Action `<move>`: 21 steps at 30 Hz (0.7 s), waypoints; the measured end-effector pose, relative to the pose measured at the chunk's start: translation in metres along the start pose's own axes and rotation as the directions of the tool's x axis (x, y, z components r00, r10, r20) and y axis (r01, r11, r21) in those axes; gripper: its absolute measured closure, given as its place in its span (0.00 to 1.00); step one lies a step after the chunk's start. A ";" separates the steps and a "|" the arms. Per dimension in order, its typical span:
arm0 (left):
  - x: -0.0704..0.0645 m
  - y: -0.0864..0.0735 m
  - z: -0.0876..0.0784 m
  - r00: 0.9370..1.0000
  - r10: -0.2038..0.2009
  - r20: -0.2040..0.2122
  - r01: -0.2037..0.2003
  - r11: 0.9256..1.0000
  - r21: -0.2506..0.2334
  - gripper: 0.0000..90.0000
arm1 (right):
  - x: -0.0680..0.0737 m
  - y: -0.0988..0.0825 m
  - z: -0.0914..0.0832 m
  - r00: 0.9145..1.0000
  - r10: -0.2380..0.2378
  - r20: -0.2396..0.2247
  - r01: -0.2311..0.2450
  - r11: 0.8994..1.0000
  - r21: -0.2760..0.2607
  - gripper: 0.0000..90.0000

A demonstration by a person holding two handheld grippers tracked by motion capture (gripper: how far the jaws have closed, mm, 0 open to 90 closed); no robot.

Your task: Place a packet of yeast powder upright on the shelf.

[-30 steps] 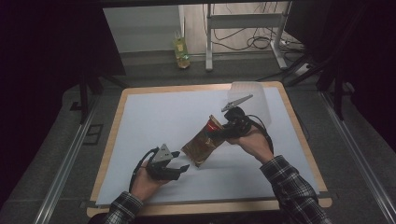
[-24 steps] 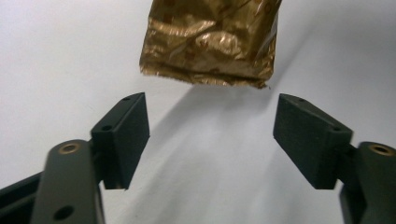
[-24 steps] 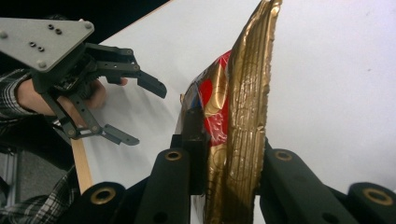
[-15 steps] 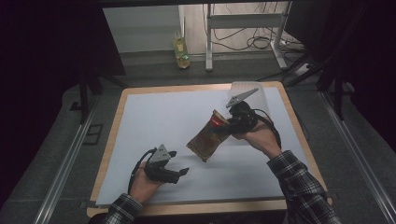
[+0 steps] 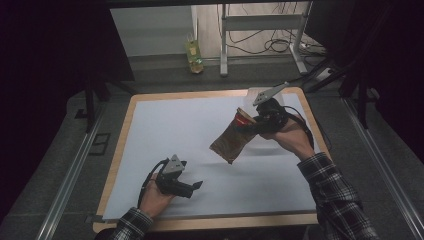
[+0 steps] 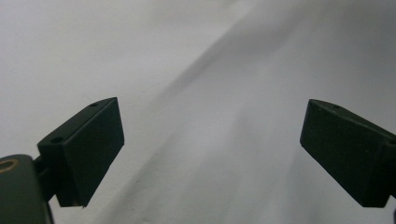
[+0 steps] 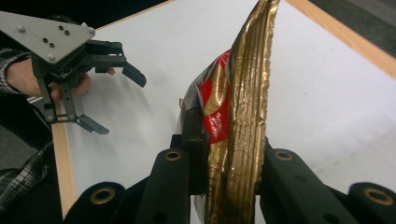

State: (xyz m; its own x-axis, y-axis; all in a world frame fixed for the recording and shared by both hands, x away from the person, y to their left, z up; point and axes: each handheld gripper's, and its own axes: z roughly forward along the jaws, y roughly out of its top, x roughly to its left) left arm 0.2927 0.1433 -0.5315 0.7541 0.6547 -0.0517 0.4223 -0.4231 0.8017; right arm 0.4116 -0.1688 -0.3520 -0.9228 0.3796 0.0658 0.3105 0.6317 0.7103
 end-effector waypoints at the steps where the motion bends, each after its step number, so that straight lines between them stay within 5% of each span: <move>1: -0.001 0.000 0.001 1.000 0.002 0.001 -0.002 1.000 0.002 0.06 | -0.001 0.001 -0.002 1.000 0.000 0.004 0.000 1.000 0.002 0.86; 5: -0.003 -0.001 0.004 0.999 0.036 -0.012 -0.035 0.999 0.027 0.05 | -0.009 0.006 -0.017 1.000 -0.023 0.021 0.023 1.000 -0.008 0.86; 12: -0.002 -0.001 0.003 0.999 0.038 -0.019 -0.038 0.999 0.027 0.05 | -0.023 0.012 -0.034 0.998 -0.037 0.059 0.038 0.999 -0.021 0.86; 21: -0.003 -0.001 0.005 0.998 0.065 -0.026 -0.064 0.997 0.036 0.05 | -0.042 0.017 -0.057 0.981 -0.125 0.150 0.130 0.991 -0.024 0.86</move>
State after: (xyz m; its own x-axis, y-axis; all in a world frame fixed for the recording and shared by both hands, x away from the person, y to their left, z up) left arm 0.2920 0.1385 -0.5349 0.7667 0.6419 0.0154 0.3915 -0.4864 0.7811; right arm 0.4423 -0.2123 -0.3025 -0.9098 0.3944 -0.1293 0.1823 0.6596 0.7292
